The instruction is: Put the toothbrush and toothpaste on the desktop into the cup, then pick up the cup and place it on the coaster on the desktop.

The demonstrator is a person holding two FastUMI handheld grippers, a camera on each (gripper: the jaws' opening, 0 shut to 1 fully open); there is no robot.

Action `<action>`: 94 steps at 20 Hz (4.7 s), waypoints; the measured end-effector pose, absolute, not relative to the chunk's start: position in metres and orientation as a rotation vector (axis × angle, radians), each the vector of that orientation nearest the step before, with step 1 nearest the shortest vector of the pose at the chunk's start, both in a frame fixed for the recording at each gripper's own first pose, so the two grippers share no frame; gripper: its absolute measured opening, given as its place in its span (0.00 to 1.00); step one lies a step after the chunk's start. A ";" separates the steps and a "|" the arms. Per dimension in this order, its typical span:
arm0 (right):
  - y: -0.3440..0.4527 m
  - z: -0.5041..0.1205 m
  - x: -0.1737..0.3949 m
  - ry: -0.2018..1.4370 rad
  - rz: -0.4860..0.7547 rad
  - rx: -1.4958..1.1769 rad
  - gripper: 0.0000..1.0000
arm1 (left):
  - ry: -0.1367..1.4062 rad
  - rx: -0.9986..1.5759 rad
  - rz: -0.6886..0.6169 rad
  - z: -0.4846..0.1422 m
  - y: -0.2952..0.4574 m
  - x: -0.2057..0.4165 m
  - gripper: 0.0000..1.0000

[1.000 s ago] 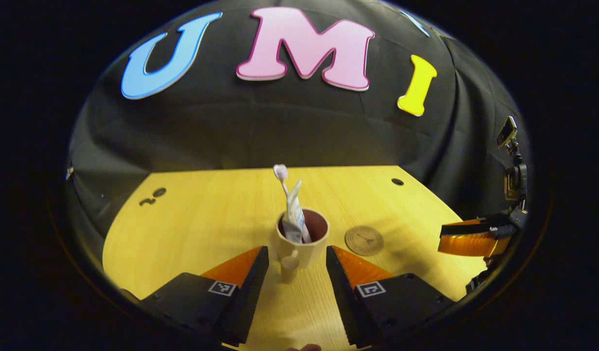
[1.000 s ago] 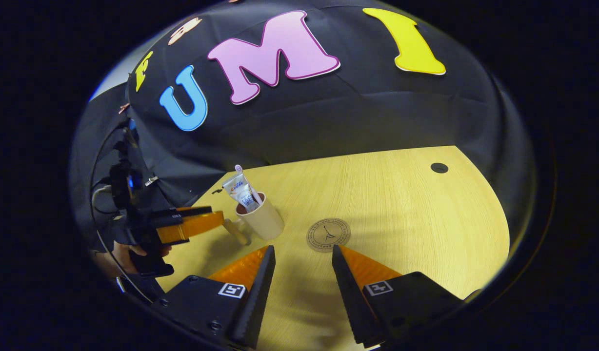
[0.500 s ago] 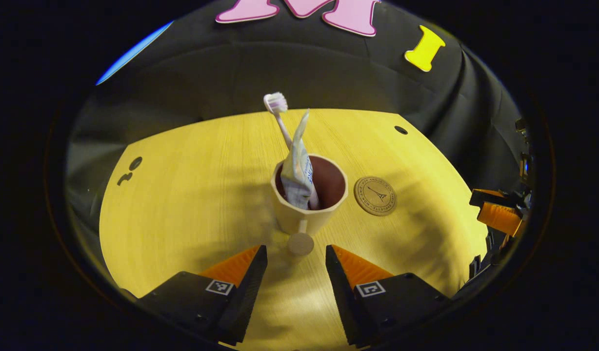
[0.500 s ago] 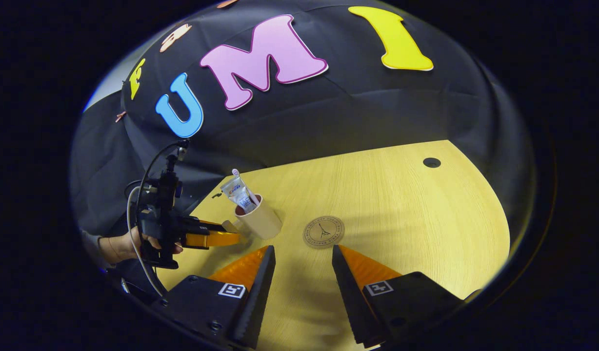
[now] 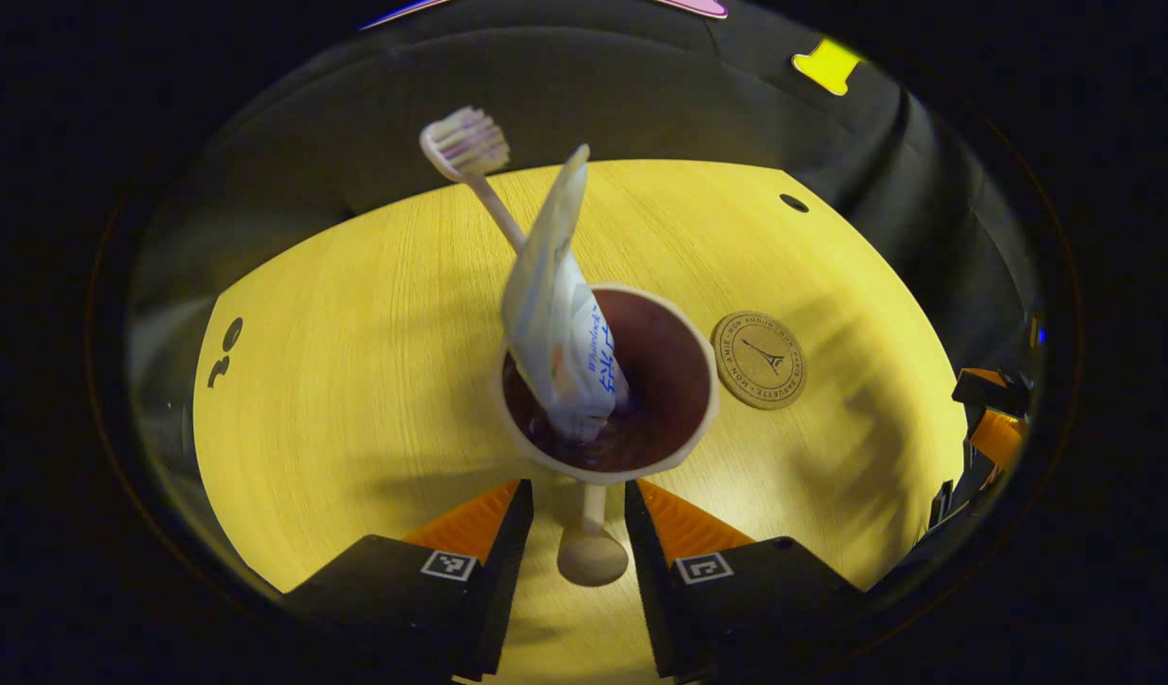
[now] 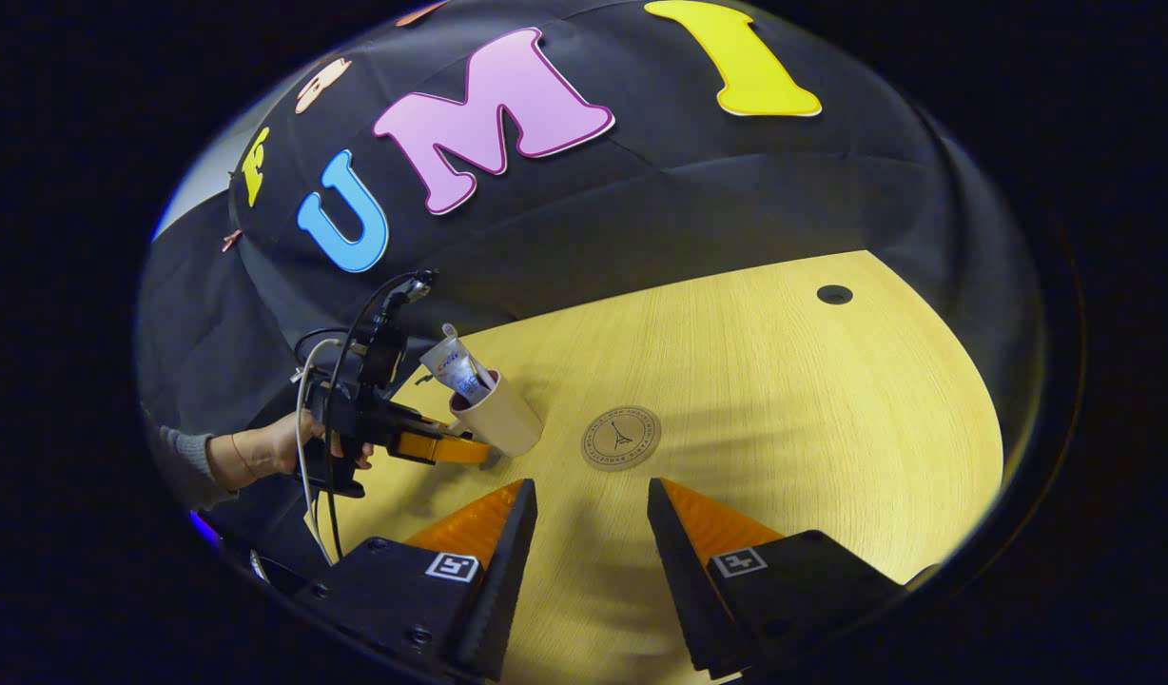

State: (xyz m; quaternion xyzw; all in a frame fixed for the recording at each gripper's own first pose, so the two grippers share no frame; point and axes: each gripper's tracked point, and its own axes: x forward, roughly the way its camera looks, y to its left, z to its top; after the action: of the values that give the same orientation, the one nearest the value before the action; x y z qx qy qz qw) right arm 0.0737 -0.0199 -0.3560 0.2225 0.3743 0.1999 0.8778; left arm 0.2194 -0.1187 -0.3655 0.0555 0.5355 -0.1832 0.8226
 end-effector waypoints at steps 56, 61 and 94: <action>-0.102 -0.364 0.043 0.770 0.232 0.543 0.73 | 1.125 0.309 -0.615 -0.350 -0.260 0.231 0.33; -0.102 -0.366 0.046 0.773 0.220 0.565 0.73 | 1.115 0.300 -0.663 -0.342 -0.261 0.224 0.41; 0.006 -0.220 0.007 0.652 0.203 0.459 0.98 | 0.501 0.066 -0.421 -0.123 -0.155 0.116 0.89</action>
State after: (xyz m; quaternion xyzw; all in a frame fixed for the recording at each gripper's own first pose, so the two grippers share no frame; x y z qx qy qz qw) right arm 0.0072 0.0065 -0.2199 0.2229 0.3170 0.0985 0.9166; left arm 0.1160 -0.1554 -0.1229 0.0325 0.2459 -0.2066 0.9465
